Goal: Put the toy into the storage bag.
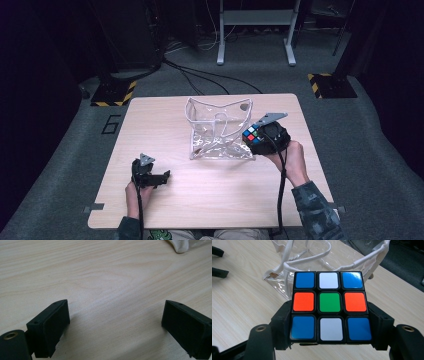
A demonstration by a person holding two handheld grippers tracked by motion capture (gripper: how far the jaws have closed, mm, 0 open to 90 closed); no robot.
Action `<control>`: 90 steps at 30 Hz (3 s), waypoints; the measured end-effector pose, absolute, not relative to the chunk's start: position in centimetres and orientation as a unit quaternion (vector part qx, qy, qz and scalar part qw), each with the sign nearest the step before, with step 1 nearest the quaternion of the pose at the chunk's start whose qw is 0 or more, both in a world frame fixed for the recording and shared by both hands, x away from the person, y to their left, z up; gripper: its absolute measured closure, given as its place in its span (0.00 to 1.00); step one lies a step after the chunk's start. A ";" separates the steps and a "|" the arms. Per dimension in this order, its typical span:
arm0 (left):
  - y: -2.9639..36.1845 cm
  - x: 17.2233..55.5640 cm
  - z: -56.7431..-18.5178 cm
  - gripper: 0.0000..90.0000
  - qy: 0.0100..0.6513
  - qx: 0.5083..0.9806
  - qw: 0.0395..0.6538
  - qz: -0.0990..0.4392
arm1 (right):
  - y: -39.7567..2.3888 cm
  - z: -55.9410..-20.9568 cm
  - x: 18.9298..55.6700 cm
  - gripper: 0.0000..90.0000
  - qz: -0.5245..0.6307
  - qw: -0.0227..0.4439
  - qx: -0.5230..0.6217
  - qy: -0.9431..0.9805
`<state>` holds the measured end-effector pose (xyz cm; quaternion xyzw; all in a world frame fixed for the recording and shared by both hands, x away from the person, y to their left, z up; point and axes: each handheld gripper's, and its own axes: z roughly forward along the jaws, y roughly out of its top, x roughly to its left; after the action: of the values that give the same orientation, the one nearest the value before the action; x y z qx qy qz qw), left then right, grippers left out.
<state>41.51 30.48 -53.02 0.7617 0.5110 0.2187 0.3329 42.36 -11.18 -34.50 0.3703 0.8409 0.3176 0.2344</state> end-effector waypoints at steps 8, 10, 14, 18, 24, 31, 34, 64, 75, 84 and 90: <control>30.5 41.5 -53.0 0.08 0.511 0.762 0.333 0.219 | -10.5 -33.3 42.7 0.37 0.317 0.240 0.364 0.842; 30.5 41.5 -53.0 0.08 0.511 0.762 0.333 0.219 | -10.4 -33.1 42.8 0.37 0.318 0.243 0.359 0.843; 30.5 41.5 -53.0 0.08 0.511 0.762 0.333 0.219 | -10.2 -32.7 43.0 0.37 0.318 0.245 0.355 0.844; 30.5 41.5 -53.0 0.08 0.511 0.762 0.333 0.219 | -9.9 -32.2 43.2 0.37 0.317 0.249 0.352 0.845; 30.5 41.5 -53.0 0.08 0.511 0.762 0.332 0.219 | -9.2 -31.3 43.7 0.37 0.314 0.256 0.347 0.846; 30.5 41.5 -53.0 0.08 0.511 0.762 0.333 0.219 | -8.7 -30.9 44.4 0.37 0.311 0.256 0.347 0.847; 30.5 41.5 -53.0 0.08 0.510 0.762 0.332 0.219 | -8.4 -30.8 44.7 0.37 0.310 0.257 0.348 0.847; 30.5 41.5 -53.0 0.08 0.511 0.762 0.333 0.219 | -6.0 -30.8 48.5 0.37 0.302 0.247 0.348 0.853; 30.5 41.5 -53.0 0.08 0.511 0.762 0.333 0.219 | -5.2 -31.4 49.9 0.37 0.293 0.233 0.356 0.856; 30.5 41.5 -53.0 0.08 0.511 0.762 0.333 0.219 | -5.2 -32.3 51.2 0.37 0.287 0.226 0.364 0.857; 30.5 41.5 -53.0 0.08 0.509 0.763 0.332 0.220 | -5.2 -32.7 51.8 0.37 0.283 0.219 0.371 0.857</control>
<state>41.52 30.52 -53.01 0.7630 0.5094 0.2195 0.3318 51.81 -5.16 -32.74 0.3710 0.8568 0.2834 0.2191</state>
